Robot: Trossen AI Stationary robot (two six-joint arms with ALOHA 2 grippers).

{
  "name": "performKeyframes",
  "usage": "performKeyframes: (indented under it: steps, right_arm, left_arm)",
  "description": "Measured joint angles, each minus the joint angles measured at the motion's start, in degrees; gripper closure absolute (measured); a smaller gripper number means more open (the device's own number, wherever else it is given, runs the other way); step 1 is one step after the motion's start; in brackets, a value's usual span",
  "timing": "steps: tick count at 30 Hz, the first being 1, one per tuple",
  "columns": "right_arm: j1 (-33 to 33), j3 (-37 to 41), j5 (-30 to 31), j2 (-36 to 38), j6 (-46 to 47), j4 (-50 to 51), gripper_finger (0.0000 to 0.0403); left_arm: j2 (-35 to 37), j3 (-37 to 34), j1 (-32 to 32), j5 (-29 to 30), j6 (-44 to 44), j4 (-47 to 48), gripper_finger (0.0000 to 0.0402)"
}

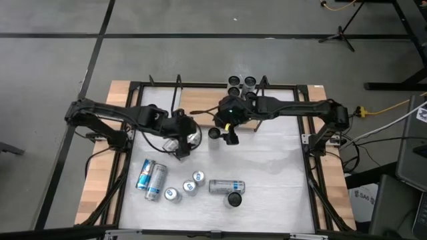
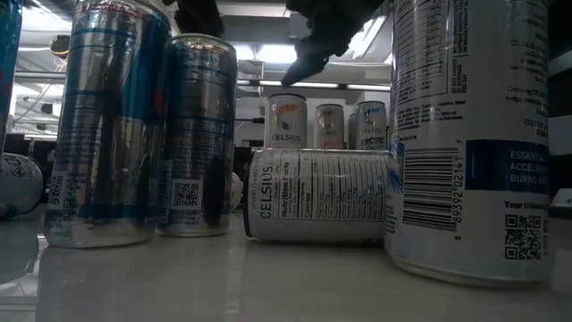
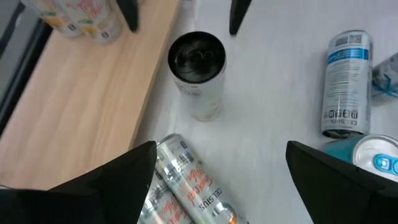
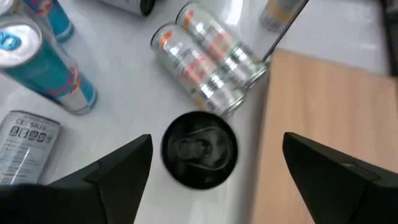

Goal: Place canned beverage on shelf
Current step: Put the white soda can aligned with the other white soda can on the shelf

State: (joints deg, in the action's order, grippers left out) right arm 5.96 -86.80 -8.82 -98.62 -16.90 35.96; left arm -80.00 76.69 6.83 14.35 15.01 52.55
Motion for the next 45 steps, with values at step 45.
performKeyframes:
  steps: [45]
  right_arm:
    - [0.0, 0.3, -2.2, -9.4, 2.1, -2.0, 0.0059]
  left_arm:
    - [0.6, 0.0, 1.5, 1.7, 0.0, 0.6, 0.0053]
